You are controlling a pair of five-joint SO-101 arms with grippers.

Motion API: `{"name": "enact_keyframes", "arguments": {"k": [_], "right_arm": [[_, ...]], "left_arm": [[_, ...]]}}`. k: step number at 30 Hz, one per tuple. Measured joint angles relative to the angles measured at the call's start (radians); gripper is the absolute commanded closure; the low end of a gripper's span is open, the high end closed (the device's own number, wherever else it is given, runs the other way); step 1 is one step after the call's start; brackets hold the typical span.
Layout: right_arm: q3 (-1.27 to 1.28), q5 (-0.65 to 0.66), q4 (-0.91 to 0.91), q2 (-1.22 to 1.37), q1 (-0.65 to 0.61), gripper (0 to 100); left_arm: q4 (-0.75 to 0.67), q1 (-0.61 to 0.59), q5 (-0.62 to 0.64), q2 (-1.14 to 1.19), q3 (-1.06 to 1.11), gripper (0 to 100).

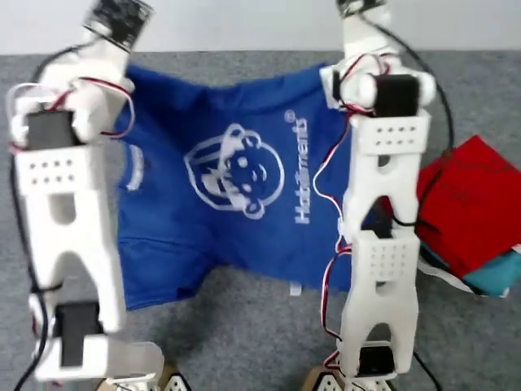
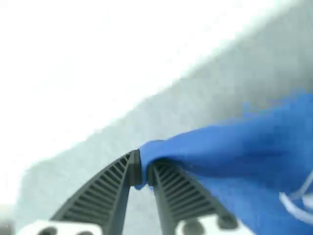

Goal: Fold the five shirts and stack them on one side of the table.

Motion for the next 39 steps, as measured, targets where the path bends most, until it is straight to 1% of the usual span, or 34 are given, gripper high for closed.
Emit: {"name": "enact_keyframes", "arguments": {"k": [5,8,13,18,24,28,30,33,36,39], "right_arm": [[0.0,0.0,0.008,-0.181,0.018,98.8],[-0.003,0.0,0.026,-0.295,0.038,98.8],[-0.005,0.002,0.043,-0.496,0.08,98.8],[0.049,0.041,0.043,-0.707,0.101,98.8],[0.361,0.052,0.043,-1.03,0.101,98.8],[0.612,0.068,0.043,-1.206,0.101,98.8],[0.743,0.068,0.035,-1.238,0.101,98.7],[0.914,0.068,0.002,-1.22,0.101,98.7],[1.096,0.068,-0.057,-1.2,0.101,98.7],[1.287,0.068,-0.149,-1.126,0.087,98.7]], "left_arm": [[-0.138,0.0,0.011,-0.178,0.0,99],[-0.187,0.0,0.011,-0.284,0.0,99],[-0.199,0.002,0.006,-0.465,0.0,99],[-0.203,0.002,-0.091,-0.634,0.0,99],[-0.203,0.002,-0.178,-0.784,-0.012,99],[-0.203,0.002,-0.229,-0.807,-0.015,99],[-0.201,0.003,-0.245,-0.807,0.017,99],[-0.184,0.003,-0.292,-0.778,0.1,99],[-0.147,0.003,-0.351,-0.701,0.233,99],[-0.13,0.003,-0.39,-0.586,0.396,99]]}}
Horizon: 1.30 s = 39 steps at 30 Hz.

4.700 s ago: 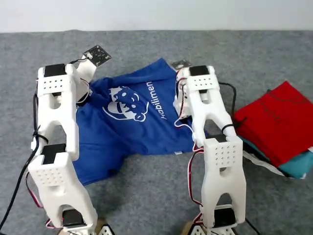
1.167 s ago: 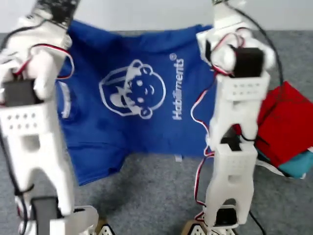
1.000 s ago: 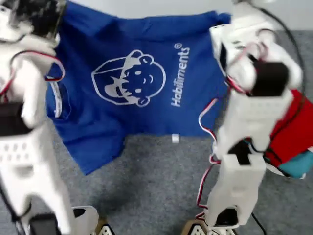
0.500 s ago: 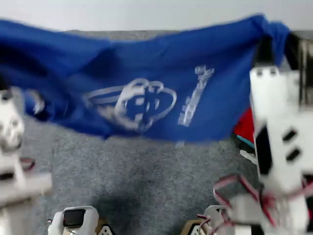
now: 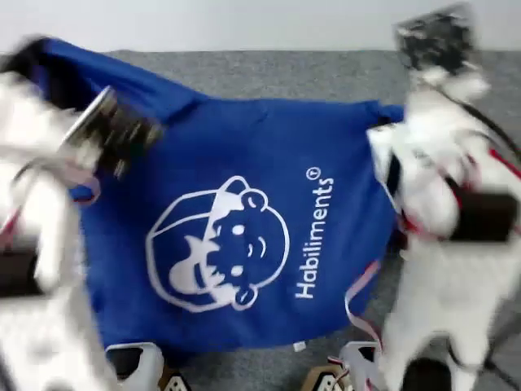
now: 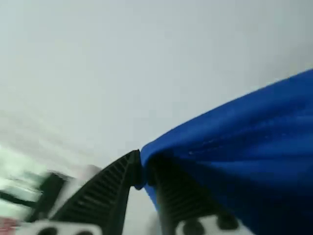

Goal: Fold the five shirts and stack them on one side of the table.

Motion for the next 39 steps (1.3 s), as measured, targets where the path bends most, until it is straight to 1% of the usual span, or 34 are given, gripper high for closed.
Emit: {"name": "enact_keyframes", "arguments": {"k": [2,5,8,10,13,17,20,24,27,31,35,39], "right_arm": [[0.138,0.002,-0.087,0.051,-0.003,98.7],[0.321,0.002,-0.278,0.133,-0.015,98.7],[0.434,0.006,-0.493,0.238,-0.017,98.8],[0.448,0.006,-0.629,0.318,-0.017,98.8],[0.448,0.006,-0.806,0.431,-0.017,98.8],[0.367,0.006,-0.968,0.6,-0.006,98.8],[0.224,0.006,-1.016,0.727,0.002,98.8],[-0.008,0.006,-1.016,0.893,0.009,98.8],[-0.178,0.006,-0.95,0.985,0.009,98.8],[-0.353,0.006,-0.795,1.06,0.011,98.8],[-0.462,0.006,-0.595,1.066,0.011,98.8],[-0.546,0.058,-0.376,1.068,0.011,98.8]], "left_arm": [[-0.031,0.0,-0.02,0.084,0.106,99],[-0.15,0.0,-0.026,0.238,0.216,99],[-0.293,0.0,-0.029,0.405,0.226,99],[-0.373,0.0,-0.031,0.519,0.207,99],[-0.434,0.0,-0.002,0.686,0.117,99],[-0.45,0.0,0.054,0.888,-0.087,99],[-0.451,0.0,0.063,1.031,-0.275,99],[-0.448,0.003,0.069,1.197,-0.534,99],[-0.376,0.011,0.069,1.284,-0.718,99],[-0.189,0.032,0.069,1.359,-0.921,99],[0.055,0.043,0.069,1.386,-1.065,99],[0.328,0.048,0.069,1.39,-1.157,99]]}}
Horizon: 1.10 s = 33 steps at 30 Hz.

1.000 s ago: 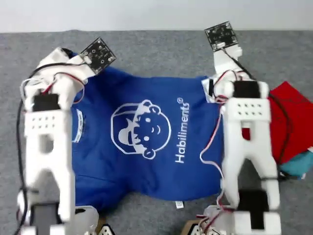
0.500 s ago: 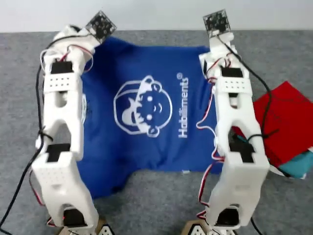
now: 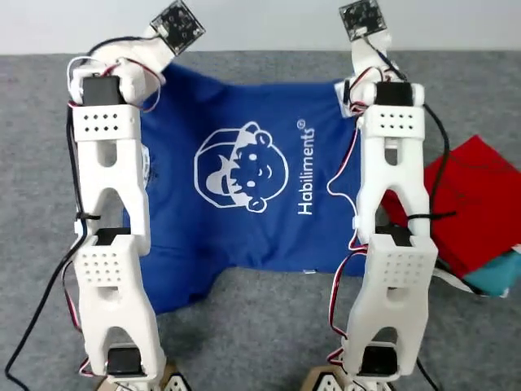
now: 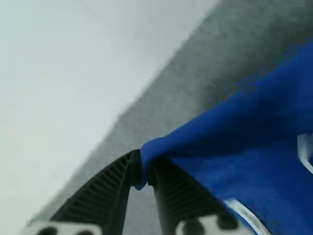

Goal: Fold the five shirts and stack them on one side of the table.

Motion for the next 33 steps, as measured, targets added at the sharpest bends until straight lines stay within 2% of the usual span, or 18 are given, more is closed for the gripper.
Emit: {"name": "enact_keyframes", "arguments": {"k": [6,11,13,19,27,33], "right_arm": [[-0.132,0.021,0.284,0.0,0.0,98.7],[-0.224,0.023,0.519,0.0,0.0,98.7],[-0.23,0.023,0.56,-0.002,0.0,98.7],[-0.095,0.023,0.565,-0.064,0.0,98.7],[0.331,0.023,0.565,-0.364,0.0,98.7],[0.608,0.023,0.565,-0.535,-0.006,98.7]], "left_arm": [[0.321,0.0,-0.046,0.0,-0.068,99],[0.364,-0.008,-0.071,-0.008,-0.026,99],[0.364,-0.009,-0.083,-0.034,0.038,99],[0.365,-0.008,-0.161,-0.25,0.399,99],[0.365,-0.038,-0.258,-0.608,0.95,99],[0.365,-0.072,-0.321,-0.752,1.212,99]]}}
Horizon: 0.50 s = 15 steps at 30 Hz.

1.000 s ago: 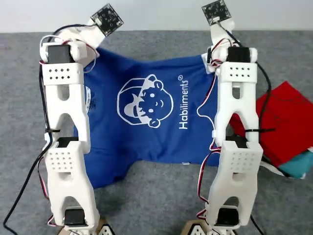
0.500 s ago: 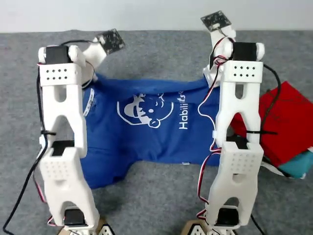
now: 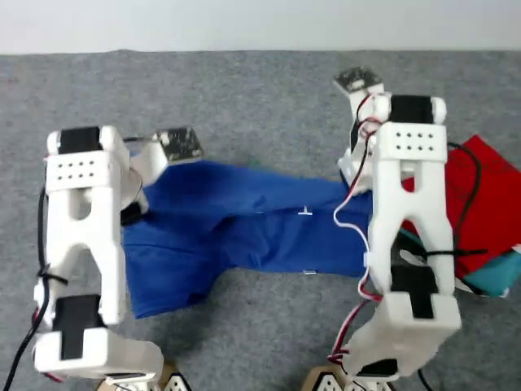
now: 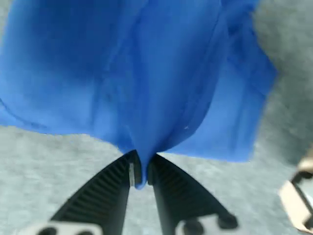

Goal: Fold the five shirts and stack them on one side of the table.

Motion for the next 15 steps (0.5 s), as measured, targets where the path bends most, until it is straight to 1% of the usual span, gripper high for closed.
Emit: {"name": "enact_keyframes", "arguments": {"k": [7,11,15], "right_arm": [[0.301,0.025,-0.017,-0.12,-0.026,98.7],[0.419,0.031,-0.087,-0.13,-0.028,98.7],[0.466,0.031,-0.115,-0.13,-0.028,98.4]], "left_arm": [[0.0,-0.009,-0.052,-0.043,0.213,99],[0.0,-0.009,-0.064,-0.043,0.279,99],[0.0,-0.018,-0.064,-0.043,0.304,93]]}}
